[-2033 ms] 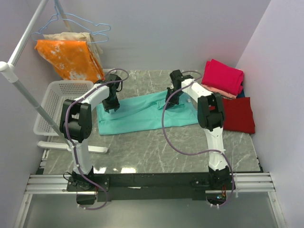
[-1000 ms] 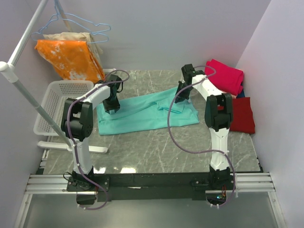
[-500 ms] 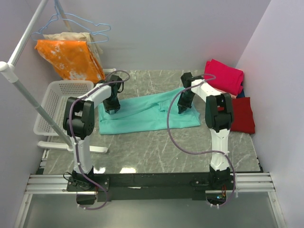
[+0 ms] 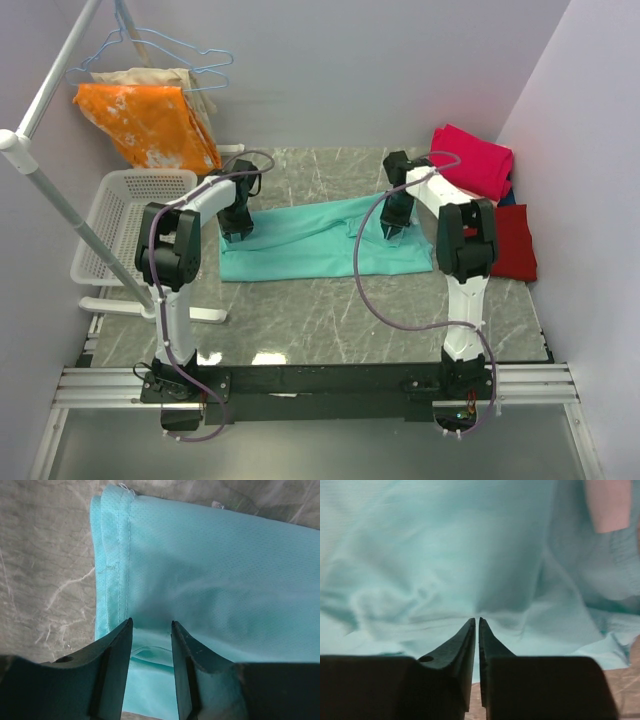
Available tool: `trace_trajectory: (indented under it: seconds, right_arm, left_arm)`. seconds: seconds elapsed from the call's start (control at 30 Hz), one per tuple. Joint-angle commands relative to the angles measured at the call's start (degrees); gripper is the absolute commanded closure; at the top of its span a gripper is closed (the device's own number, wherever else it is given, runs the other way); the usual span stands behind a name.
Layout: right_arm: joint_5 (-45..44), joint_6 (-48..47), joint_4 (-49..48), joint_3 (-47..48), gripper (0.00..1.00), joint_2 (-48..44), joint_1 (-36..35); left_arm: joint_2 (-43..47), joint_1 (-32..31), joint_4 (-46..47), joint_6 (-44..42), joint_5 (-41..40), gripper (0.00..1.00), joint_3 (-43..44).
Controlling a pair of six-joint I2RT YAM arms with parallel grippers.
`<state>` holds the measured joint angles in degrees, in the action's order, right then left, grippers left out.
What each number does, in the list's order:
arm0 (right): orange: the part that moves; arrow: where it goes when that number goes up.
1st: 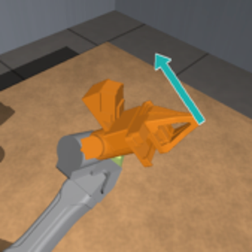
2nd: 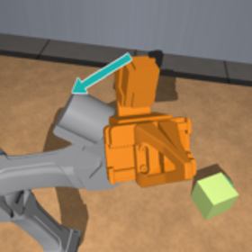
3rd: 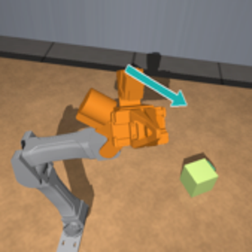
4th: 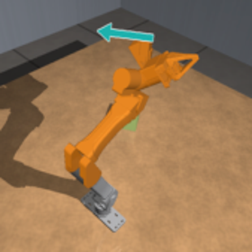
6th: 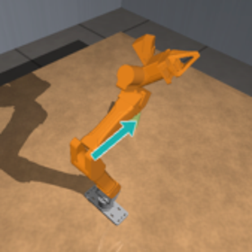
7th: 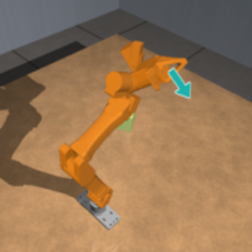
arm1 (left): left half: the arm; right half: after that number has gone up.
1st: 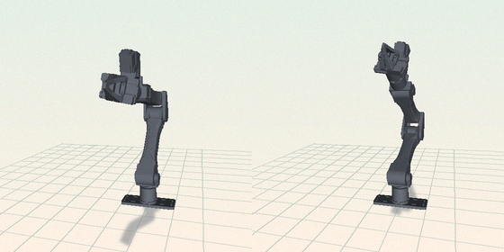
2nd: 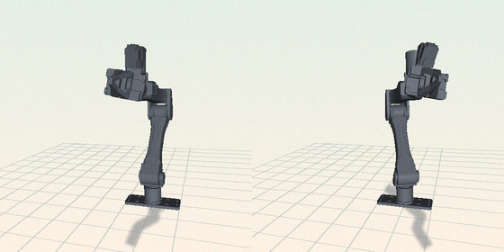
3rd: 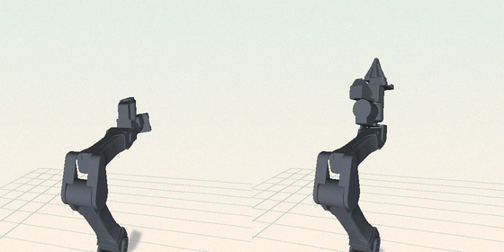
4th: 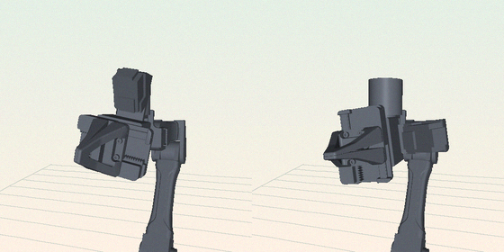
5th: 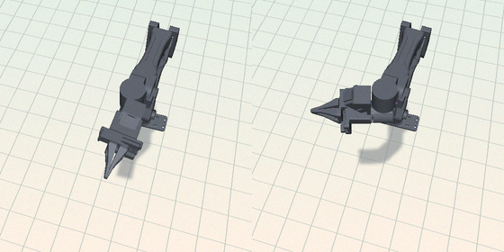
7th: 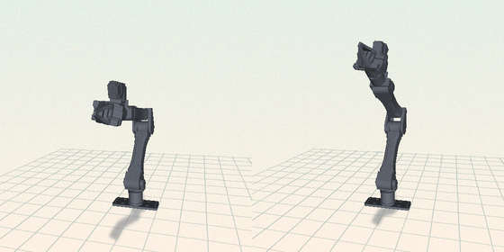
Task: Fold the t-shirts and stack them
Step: Fold the tshirt
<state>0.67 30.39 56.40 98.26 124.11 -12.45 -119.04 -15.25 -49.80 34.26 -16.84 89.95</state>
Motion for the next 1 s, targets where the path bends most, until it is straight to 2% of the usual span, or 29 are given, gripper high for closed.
trace_trajectory:
  seconds: [0.0, 0.2, 0.33, 0.53, 0.97]
  right_arm:
    - [3.29, -1.3, -2.53, 4.48, 0.82, -5.38, -4.77]
    - [2.68, -2.26, -3.05, 9.93, 0.79, -1.69, -8.73]
    - [-2.41, -4.11, -2.79, 15.01, 0.75, 1.91, -9.87]
    - [-8.22, -5.61, -0.59, 20.04, 0.74, 6.31, -10.32]
    - [-6.56, -8.59, -1.56, 17.93, 0.75, 6.14, -12.51]
  left_arm:
    - [0.4, -0.31, 0.14, 0.02, -0.21, 0.57, 2.95]
    - [0.13, -0.57, 0.32, -0.07, 0.05, 0.57, 3.12]
    - [0.04, -0.58, 0.06, -0.25, 0.23, 0.57, 3.39]
    - [0.04, -0.58, 0.14, -0.25, 0.23, 0.57, 3.21]
    - [-1.19, -0.58, 0.05, -0.16, 0.14, 0.57, 4.27]
